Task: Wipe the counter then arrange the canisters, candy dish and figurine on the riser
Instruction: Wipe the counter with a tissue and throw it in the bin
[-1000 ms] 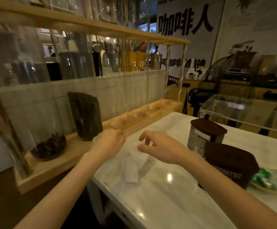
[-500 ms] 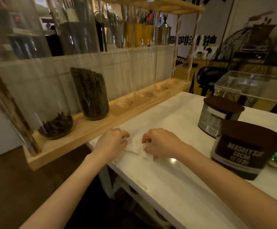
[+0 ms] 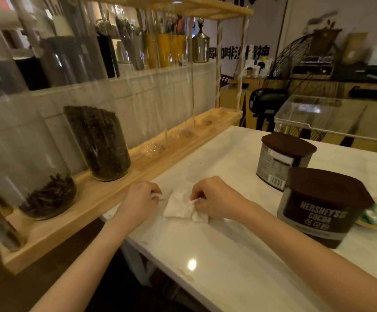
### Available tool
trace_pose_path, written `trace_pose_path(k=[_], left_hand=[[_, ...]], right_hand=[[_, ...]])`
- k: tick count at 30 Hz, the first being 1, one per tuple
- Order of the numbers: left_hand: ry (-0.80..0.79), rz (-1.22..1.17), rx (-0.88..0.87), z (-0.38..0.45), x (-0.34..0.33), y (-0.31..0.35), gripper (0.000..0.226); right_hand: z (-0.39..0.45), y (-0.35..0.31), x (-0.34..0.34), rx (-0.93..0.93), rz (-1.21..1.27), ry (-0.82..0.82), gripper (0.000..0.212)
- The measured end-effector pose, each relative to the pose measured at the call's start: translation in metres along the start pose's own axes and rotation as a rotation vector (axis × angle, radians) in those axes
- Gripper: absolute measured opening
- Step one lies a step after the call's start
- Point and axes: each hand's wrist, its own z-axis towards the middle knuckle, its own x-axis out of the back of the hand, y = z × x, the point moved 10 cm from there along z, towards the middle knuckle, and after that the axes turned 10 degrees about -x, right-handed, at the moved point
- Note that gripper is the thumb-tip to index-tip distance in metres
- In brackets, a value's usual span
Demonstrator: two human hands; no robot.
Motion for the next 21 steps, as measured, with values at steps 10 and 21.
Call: trace_pose_path(k=[10,21], left_hand=[[0.135,-0.002,-0.162,-0.045,0.035,0.088,0.02],[0.01,-0.362,-0.444,-0.192,0.015,0.233,0.016]], right_hand=[[-0.086,0.001,0.04,0.018,0.097,0.164,0.02],[-0.292,0.046,0.049,-0.234,0.191,0.255,0.014]])
